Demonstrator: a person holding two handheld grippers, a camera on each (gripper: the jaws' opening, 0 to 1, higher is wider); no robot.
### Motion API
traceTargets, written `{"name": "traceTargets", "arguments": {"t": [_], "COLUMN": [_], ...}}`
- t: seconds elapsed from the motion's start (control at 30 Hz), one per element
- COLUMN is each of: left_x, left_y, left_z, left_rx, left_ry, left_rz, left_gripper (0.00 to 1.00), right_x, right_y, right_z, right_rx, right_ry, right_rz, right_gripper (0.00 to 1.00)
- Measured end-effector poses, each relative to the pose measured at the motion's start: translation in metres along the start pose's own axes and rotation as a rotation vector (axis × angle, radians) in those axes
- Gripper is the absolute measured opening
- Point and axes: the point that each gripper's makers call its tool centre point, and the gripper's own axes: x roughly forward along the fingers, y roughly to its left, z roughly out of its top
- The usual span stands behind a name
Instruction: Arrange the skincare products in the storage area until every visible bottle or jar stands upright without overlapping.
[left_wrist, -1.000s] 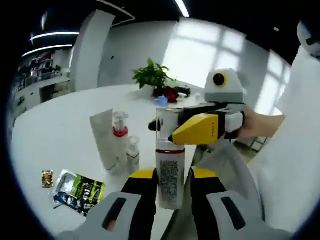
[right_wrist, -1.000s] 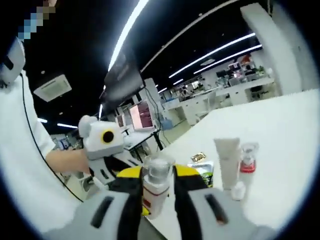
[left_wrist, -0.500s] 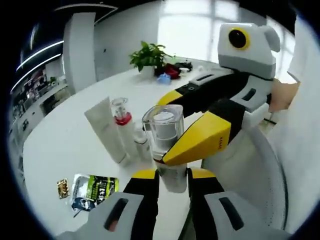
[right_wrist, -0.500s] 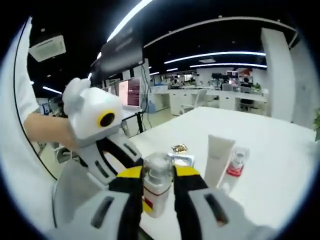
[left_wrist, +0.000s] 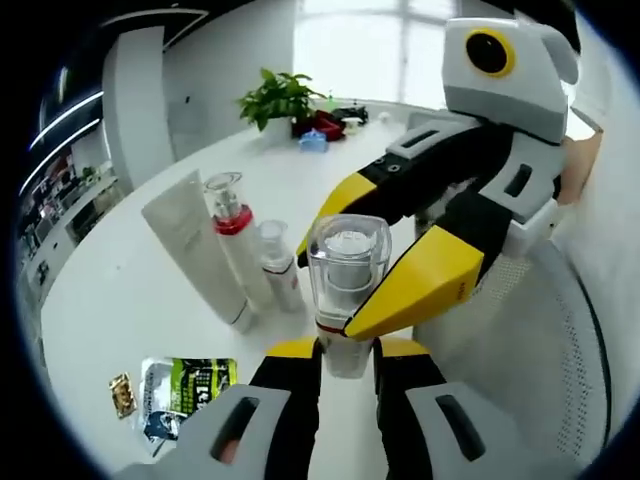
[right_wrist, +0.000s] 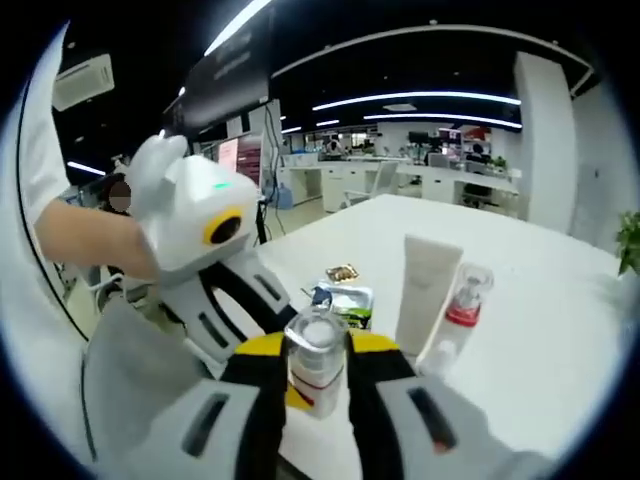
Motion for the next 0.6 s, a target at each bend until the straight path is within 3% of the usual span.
{"name": "traceTargets", "arguments": {"t": [0.43,0.6], "left_x": [0.038,0.046], "left_y": [0.005,0.009], "left_z": [-0.028,-0.034], "left_rx": [0.065,0.079], "left_ry": [0.027,0.039], "left_rz": [-0.069,-0.079], "left_gripper": [0.16,0.16], "right_x": [0.016,0.02], "right_y": [-0.012,-0.016], "right_z": [-0.042,-0.049], "right_rx": [-0.008,-0.002], "right_ry": [0.113,0.134], "right_rz": [-0.057,-0.069], "right_gripper": [0.22,0.22]}}
